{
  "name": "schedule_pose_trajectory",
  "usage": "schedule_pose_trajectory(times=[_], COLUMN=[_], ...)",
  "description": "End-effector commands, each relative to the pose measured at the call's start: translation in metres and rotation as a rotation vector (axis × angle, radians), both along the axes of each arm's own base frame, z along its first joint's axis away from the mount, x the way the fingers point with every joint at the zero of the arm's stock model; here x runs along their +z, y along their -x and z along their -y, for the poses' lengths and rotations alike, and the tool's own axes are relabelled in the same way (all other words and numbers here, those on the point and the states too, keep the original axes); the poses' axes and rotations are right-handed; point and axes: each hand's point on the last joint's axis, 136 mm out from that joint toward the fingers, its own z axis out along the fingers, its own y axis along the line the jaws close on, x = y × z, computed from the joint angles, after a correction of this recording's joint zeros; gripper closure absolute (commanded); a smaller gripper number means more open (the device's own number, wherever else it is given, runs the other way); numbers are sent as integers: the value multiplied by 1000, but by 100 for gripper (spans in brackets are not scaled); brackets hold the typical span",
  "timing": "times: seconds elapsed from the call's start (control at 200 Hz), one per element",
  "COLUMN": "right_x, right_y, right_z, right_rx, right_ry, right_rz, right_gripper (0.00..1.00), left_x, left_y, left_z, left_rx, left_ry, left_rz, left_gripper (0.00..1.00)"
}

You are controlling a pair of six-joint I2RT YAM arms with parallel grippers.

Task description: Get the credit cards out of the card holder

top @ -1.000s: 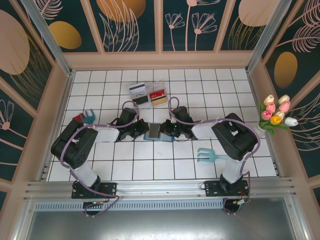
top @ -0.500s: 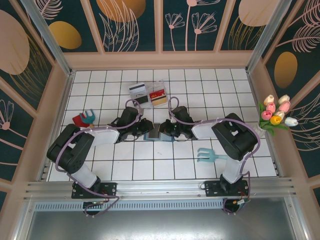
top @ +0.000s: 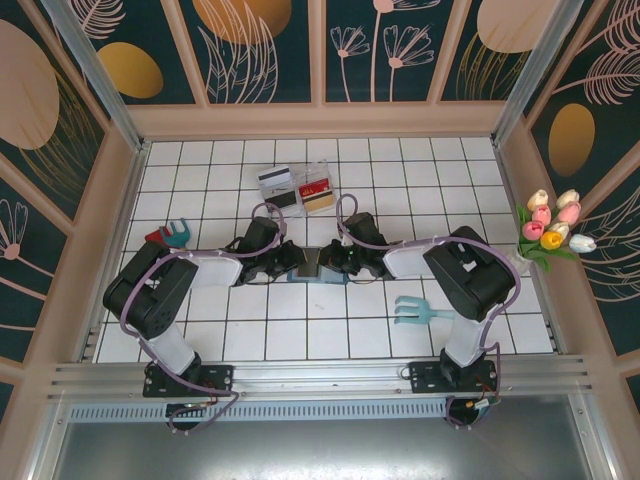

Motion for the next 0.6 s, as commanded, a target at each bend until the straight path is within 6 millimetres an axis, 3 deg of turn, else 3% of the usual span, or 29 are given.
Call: schedule_pose_trajectory(times=[0.0,0.596], right_x=[-5,-1], right_y=[1,4], right_z=[6,20], right_rx=[2,-23], right_ry=[29,31], right_rz=[-3,4], right_gripper=[91,89], left_x=[-9,-11], left_y=[4,8], left_z=[-5,-11], left_rx=[17,18], left_ry=[-26,-57], left_rz=[-22,-19], left_gripper=[86,83])
